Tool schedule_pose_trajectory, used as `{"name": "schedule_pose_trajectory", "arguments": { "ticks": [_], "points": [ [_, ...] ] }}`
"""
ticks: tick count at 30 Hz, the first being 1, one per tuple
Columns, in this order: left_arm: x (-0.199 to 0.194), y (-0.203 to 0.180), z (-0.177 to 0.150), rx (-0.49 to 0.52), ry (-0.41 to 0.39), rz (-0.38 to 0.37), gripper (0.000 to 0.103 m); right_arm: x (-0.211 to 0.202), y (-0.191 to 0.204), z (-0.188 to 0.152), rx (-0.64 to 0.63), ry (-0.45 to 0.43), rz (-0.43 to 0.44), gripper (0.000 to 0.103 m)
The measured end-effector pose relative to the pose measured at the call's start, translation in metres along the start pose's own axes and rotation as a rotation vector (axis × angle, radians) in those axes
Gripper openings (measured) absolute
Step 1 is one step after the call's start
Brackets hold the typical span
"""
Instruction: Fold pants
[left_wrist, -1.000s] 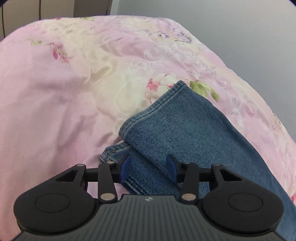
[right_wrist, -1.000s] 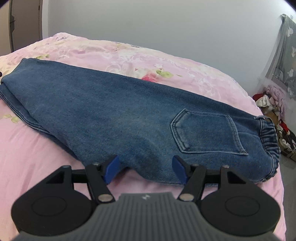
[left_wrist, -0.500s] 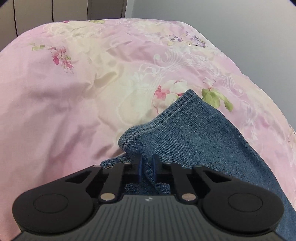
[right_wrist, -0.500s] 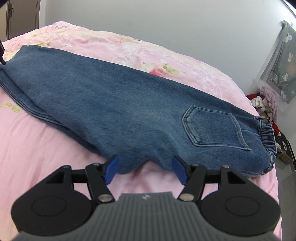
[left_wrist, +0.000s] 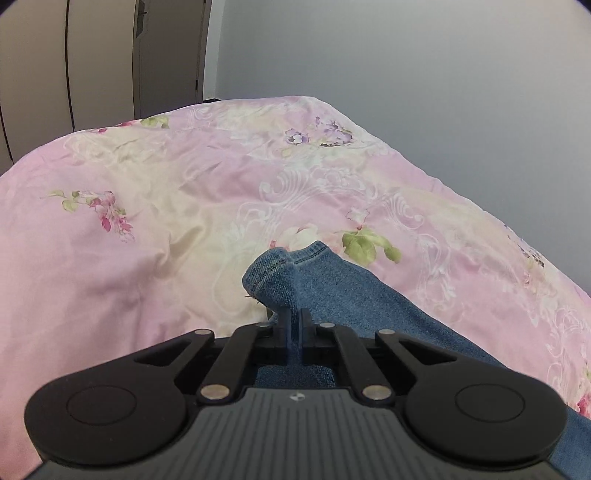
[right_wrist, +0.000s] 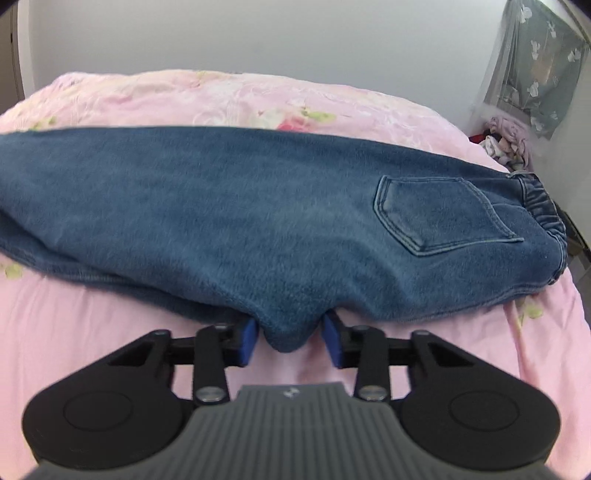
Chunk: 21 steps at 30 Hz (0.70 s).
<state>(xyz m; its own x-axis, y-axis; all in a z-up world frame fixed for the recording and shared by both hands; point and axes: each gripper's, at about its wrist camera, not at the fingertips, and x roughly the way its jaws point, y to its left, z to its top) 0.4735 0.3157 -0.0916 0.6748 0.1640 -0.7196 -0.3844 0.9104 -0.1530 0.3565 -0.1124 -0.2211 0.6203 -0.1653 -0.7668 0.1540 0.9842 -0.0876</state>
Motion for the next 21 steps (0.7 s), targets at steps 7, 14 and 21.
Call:
{"name": "schedule_pose_trajectory", "arguments": {
  "ticks": [7, 14, 21],
  "points": [
    [0.012, 0.028, -0.028, 0.100, -0.023, 0.214, 0.000, -0.020, -0.013, 0.006, -0.024, -0.031, 0.006, 0.011],
    [0.012, 0.076, -0.039, -0.003, 0.080, 0.047, 0.000, -0.009, -0.004, -0.005, -0.074, -0.008, -0.005, 0.010],
    [0.029, 0.070, -0.038, -0.172, 0.124, -0.072, 0.033, -0.011, -0.004, -0.003, -0.066, -0.012, 0.002, 0.011]
  ]
}}
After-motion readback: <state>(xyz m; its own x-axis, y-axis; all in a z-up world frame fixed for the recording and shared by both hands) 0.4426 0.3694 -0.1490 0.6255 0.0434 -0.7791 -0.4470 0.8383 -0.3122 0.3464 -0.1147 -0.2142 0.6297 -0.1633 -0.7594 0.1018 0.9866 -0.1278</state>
